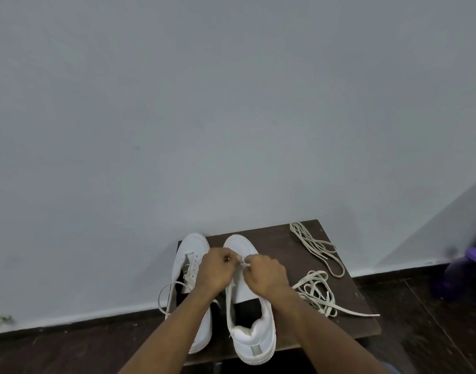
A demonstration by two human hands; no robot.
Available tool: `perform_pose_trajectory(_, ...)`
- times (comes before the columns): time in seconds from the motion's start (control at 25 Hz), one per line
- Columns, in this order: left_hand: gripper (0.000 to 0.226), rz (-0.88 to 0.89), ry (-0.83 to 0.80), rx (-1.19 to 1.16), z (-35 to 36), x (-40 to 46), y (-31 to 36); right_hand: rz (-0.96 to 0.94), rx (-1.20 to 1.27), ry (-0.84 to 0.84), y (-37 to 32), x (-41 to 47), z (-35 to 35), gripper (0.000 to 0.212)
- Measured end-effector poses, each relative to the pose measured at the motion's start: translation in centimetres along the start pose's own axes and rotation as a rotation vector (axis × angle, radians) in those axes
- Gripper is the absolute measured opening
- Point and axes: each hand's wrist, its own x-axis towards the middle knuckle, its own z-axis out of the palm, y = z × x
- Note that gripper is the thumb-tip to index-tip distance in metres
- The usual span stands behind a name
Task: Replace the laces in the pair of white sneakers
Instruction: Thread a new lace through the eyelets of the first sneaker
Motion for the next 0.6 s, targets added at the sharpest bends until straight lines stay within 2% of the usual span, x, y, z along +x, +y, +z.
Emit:
perform_pose_trajectory(0.2,0.023,-0.050,-0.018,0.087,1.3,-0.4,-1.0,0.113,0.425,-0.077,3.3,1.4,0.3,0.020)
perform_pose_trajectory(0.36,0.018,-0.059,0.015,0.211,1.9,-0.4,-0.3,0.113,0.433,-0.086,3.4,2.0,0.9,0.018)
perform_pose_trajectory(0.6,0.024,-0.018,0.050,0.370,2.4,-0.1,-0.2,0.109,0.430,-0.081,3.5,2.3,1.4,0.021)
